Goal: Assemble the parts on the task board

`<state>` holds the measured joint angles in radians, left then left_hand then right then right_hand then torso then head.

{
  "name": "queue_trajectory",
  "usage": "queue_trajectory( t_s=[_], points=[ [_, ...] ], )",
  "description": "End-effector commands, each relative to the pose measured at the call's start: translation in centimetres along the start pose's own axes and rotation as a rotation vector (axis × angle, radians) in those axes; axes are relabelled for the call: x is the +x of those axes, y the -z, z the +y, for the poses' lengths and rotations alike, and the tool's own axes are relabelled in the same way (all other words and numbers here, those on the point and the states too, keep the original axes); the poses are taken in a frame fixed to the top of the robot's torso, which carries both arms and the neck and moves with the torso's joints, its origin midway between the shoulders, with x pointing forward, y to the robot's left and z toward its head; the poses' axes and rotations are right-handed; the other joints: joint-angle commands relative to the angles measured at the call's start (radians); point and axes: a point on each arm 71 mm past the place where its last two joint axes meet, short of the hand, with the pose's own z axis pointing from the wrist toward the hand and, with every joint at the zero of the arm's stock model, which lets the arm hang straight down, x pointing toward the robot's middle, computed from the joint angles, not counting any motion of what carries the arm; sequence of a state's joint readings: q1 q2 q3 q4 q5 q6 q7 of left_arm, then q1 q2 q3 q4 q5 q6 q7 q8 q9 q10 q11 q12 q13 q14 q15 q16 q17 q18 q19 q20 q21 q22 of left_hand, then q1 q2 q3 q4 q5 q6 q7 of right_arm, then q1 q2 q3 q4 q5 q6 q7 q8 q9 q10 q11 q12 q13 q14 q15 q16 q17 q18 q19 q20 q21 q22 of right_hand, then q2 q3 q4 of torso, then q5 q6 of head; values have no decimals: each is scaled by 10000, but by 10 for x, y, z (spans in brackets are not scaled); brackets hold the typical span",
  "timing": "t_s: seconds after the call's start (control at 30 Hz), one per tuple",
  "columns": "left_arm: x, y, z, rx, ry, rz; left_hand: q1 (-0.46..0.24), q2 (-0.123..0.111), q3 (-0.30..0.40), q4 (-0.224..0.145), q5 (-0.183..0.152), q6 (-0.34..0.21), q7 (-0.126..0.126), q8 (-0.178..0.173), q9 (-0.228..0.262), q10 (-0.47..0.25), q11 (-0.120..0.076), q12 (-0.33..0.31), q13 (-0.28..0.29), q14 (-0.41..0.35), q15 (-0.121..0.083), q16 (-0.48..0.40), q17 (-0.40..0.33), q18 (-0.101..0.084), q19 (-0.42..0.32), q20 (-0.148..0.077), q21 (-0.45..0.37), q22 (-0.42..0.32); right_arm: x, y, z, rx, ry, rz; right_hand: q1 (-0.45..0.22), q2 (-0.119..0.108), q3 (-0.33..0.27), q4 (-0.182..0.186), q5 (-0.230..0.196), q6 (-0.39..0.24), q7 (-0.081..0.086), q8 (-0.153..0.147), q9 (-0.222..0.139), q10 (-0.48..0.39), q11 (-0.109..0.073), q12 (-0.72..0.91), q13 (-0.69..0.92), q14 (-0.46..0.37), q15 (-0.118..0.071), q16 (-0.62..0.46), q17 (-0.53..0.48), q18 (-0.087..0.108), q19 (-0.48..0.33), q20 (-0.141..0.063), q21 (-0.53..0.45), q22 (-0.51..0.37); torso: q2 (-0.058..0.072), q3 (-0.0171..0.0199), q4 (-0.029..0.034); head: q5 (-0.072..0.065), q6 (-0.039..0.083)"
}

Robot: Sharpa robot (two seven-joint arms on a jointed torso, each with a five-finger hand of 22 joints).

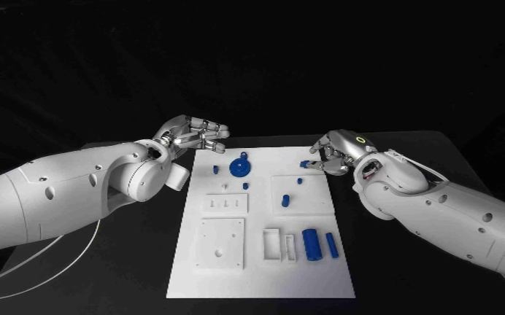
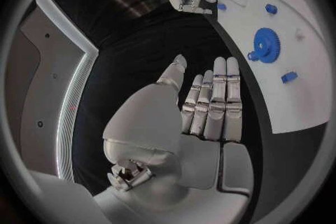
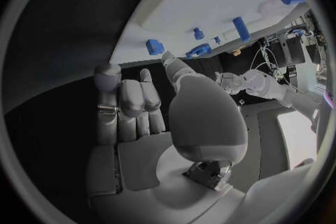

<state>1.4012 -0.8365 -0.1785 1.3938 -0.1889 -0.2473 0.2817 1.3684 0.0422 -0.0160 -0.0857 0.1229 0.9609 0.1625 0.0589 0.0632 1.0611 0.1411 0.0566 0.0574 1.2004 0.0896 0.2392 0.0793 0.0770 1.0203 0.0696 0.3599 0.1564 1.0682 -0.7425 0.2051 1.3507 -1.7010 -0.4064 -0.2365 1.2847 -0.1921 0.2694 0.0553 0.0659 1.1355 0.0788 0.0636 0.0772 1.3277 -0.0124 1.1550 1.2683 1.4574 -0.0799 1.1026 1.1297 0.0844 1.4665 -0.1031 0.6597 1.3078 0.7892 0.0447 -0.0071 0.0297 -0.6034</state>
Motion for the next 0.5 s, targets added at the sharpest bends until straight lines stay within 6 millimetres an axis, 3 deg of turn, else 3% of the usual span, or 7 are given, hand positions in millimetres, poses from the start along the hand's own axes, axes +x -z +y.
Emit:
queue_trajectory(
  t_s=[0.03,0.17,0.33,0.5],
  points=[
    [2,0,-1,69,27,169,10,50,-27,-43,21,-69,6,31,10,-38,-3,38,17,-61,-2,-39,-14,-15,-65,26,47,-11,-2,2,-2,303,69,-257,59,-48,12,92,-34,347,-101,19,120,-33,-66,-47,0,-29,-24,-32,4,14,527,14,8,657,-2,-4,2,-15,5],
    [2,0,-1,64,28,169,10,50,-27,-43,21,-69,6,31,10,-38,-3,38,17,-61,-2,-39,-14,-15,-65,26,47,-11,-1,3,-2,419,86,-151,53,-34,-14,144,-42,793,-262,29,442,-23,-161,-67,0,-29,-95,-50,11,-54,526,-58,22,654,1,-4,7,-16,11],
    [2,0,-1,62,33,185,15,42,-30,-47,20,-79,8,30,9,-48,0,38,16,-69,1,-44,-16,-15,-69,30,45,-22,3,3,-1,677,171,75,-17,-105,-141,267,-61,1138,-445,5,1490,6,-282,-103,23,-11,-182,-76,49,-177,527,-167,42,644,2,-15,18,-41,11],
    [2,0,-1,52,34,193,15,42,-30,-47,20,-79,8,30,9,-48,0,38,16,-69,1,-44,-16,-15,-69,30,45,-22,5,2,0,867,230,283,-99,-110,-129,391,-60,1141,-499,4,2098,53,-307,-90,66,-2,-194,-98,61,-215,526,-181,65,654,4,-19,37,-46,-2]
  ],
)
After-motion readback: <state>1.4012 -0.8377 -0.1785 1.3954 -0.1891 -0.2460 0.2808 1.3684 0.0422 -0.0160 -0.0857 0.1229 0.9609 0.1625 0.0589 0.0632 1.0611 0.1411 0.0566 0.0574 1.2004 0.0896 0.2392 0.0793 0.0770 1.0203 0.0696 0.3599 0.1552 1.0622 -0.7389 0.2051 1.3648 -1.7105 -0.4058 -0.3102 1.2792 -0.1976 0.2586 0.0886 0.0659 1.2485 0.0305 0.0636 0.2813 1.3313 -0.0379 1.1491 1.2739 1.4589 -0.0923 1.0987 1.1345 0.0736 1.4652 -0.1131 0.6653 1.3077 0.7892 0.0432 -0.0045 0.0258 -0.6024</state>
